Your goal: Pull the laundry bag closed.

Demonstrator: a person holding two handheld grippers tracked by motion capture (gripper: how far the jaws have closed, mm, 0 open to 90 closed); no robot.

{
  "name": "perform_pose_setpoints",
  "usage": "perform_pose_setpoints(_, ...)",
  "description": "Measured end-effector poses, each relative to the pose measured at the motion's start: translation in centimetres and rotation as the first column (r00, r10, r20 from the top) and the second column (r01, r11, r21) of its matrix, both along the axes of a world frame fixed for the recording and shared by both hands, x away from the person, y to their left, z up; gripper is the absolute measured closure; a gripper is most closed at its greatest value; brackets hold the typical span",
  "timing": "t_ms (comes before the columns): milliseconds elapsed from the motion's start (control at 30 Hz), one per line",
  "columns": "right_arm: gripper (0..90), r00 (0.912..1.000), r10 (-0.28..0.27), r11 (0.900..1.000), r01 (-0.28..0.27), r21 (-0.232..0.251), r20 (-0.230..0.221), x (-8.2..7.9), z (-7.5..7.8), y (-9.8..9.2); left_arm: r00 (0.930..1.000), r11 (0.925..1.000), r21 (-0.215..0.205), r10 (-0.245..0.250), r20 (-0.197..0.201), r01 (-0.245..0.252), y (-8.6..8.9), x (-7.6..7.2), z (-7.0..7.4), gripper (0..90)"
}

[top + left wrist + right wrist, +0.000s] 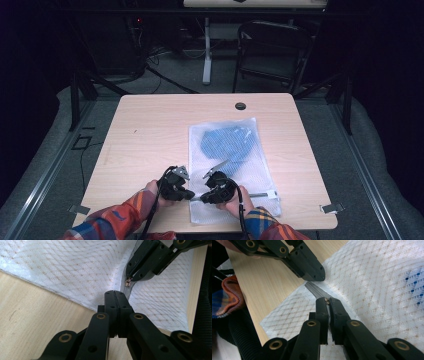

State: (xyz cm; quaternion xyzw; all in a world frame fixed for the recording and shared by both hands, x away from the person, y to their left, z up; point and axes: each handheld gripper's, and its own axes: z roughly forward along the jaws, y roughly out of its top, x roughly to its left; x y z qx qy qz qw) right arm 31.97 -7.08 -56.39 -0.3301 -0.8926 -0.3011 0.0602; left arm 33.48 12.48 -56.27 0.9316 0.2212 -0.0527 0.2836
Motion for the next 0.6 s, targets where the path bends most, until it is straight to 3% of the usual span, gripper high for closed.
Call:
perform_pose_setpoints(133,86.6,1.0,0.001,1.0,-0.001,-0.005,0.004,0.1,0.0,-0.1,1.0,0.9998,-0.019,-0.001,0.0,0.001,0.1,0.0,0.2,86.4)
perform_pose_setpoints(267,86.6,0.9999,-0.014,1.0,0.014,0.01,0.0,0.1,-0.1,-0.3,0.9999,0.9994,-0.031,-0.015,0.007,0.016,-0.2,-0.3,0.5,90.0)
perform_pose_setpoints(367,86.6,0.9999,-0.017,1.0,0.017,0.013,-0.001,0.1,-0.2,-0.3,0.9987,0.9987,0.011,-0.05,0.004,0.05,-0.9,-0.7,0.2,90.0)
perform_pose_setpoints(600,86.8,1.0,-0.005,1.0,0.005,-0.006,0.006,0.0,-0.2,-0.2,0.9996,0.9995,0.015,-0.028,-0.009,0.028,-1.0,-0.8,0.0,90.0)
